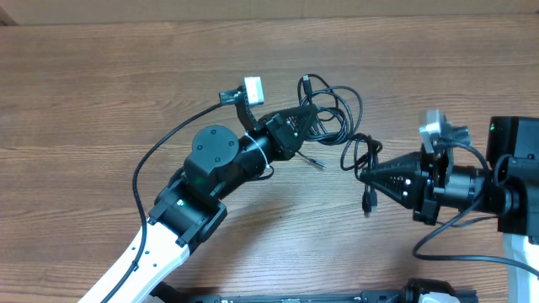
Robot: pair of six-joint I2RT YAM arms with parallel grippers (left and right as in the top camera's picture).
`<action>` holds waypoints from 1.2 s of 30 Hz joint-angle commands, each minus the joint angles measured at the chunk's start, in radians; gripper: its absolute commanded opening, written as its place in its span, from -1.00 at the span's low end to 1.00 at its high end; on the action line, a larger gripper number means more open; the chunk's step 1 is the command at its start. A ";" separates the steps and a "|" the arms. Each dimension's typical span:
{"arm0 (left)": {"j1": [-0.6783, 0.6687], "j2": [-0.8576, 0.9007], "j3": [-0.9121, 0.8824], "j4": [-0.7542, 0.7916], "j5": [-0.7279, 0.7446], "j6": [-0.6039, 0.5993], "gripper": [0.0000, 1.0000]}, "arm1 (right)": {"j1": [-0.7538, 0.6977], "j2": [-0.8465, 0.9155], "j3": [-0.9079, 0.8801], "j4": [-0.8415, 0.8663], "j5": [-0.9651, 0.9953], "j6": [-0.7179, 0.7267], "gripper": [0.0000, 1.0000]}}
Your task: Untangle cables
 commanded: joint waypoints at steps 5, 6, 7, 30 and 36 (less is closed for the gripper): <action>0.020 -0.001 0.017 -0.066 -0.125 -0.037 -0.91 | 0.009 -0.051 0.016 -0.092 -0.092 -0.244 -0.92; 0.020 -0.001 0.016 -0.078 -0.115 -0.054 -0.91 | 0.009 -0.056 0.016 -0.095 -0.092 -0.260 -0.92; 0.020 -0.001 0.016 -0.086 -0.113 -0.060 -0.92 | 0.009 -0.060 0.016 -0.096 -0.092 -0.276 -0.92; 0.019 0.001 0.016 -0.127 0.328 0.035 -0.92 | 0.009 -0.016 0.016 -0.035 -0.121 -0.266 -0.92; 0.020 0.001 0.016 -0.139 0.243 -0.019 -0.92 | 0.009 -0.019 0.016 -0.047 -0.122 -0.298 -0.92</action>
